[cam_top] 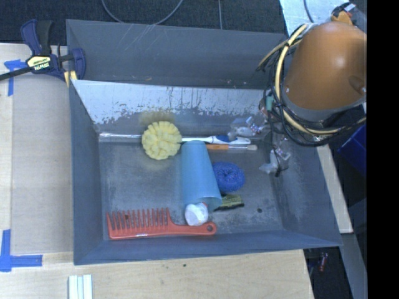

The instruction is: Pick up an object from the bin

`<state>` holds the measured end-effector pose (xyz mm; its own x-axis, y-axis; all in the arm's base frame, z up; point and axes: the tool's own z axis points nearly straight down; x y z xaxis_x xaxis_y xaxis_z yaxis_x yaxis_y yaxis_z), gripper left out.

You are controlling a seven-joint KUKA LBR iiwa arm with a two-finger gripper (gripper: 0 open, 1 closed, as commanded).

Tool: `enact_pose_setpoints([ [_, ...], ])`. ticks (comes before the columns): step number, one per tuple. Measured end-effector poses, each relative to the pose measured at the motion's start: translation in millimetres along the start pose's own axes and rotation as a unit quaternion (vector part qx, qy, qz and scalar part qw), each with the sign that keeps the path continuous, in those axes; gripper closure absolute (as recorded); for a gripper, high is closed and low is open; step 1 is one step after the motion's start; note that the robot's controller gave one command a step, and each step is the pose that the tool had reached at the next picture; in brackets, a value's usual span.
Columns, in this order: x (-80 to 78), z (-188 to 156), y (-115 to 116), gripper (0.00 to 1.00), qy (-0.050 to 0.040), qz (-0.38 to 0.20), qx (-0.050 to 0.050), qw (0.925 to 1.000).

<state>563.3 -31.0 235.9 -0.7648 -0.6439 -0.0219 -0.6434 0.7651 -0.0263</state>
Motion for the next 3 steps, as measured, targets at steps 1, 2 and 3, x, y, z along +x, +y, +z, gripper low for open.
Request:
enact_pose_setpoints([
  [1, 0.8, -8.2, 78.3, 0.00, -0.0008, 0.035, -0.002, 0.9994],
  [2, -46.4, -37.6, -9.3, 0.00, 0.0023, 0.040, -0.002, 0.9992],
  [3, -14.5, -32.0, 75.9, 0.00, 0.0002, -0.003, -0.004, 1.0000],
])
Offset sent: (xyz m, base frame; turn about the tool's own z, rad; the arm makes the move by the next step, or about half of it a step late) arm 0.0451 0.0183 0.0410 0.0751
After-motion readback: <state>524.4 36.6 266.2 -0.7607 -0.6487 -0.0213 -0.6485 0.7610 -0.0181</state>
